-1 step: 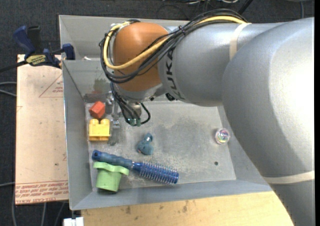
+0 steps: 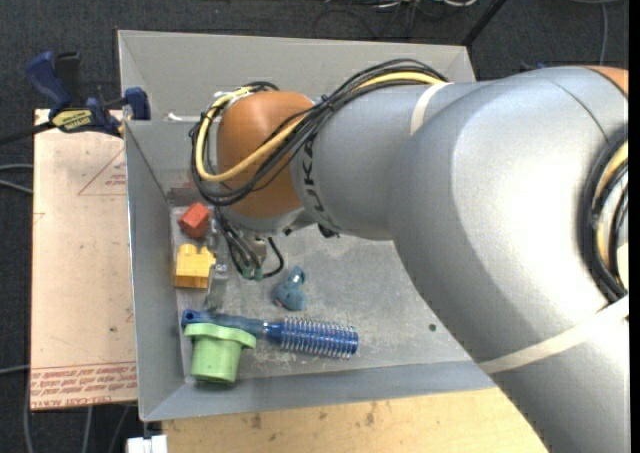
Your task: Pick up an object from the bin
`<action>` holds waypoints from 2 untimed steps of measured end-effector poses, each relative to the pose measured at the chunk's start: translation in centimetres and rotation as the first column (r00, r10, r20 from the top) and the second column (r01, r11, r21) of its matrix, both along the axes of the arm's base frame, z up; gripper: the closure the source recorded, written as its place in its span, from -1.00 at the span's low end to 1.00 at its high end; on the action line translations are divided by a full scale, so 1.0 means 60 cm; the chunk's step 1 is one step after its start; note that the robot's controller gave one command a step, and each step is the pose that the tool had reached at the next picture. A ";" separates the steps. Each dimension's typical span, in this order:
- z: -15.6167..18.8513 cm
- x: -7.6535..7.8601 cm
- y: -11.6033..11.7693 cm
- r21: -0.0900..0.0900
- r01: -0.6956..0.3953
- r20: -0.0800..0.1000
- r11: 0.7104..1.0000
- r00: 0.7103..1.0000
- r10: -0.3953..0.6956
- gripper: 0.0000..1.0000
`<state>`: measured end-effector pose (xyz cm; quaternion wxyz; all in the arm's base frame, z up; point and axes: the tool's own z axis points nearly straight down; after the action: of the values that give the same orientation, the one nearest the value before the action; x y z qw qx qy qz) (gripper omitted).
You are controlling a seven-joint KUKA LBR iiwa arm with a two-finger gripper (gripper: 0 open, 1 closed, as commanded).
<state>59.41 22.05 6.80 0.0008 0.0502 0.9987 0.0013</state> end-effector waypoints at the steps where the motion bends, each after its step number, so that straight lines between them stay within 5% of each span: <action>1: 0.006 -0.010 0.043 -0.001 -0.081 0.005 0.997 0.997 0.081 -1.00; 2: 0.010 -0.008 0.043 0.001 -0.079 0.005 0.997 0.997 0.079 1.00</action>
Offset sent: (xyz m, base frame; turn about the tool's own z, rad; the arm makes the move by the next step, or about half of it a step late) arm -0.0075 0.0249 0.0020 -0.0807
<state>58.93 24.61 7.39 0.0031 0.0107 0.9999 0.0020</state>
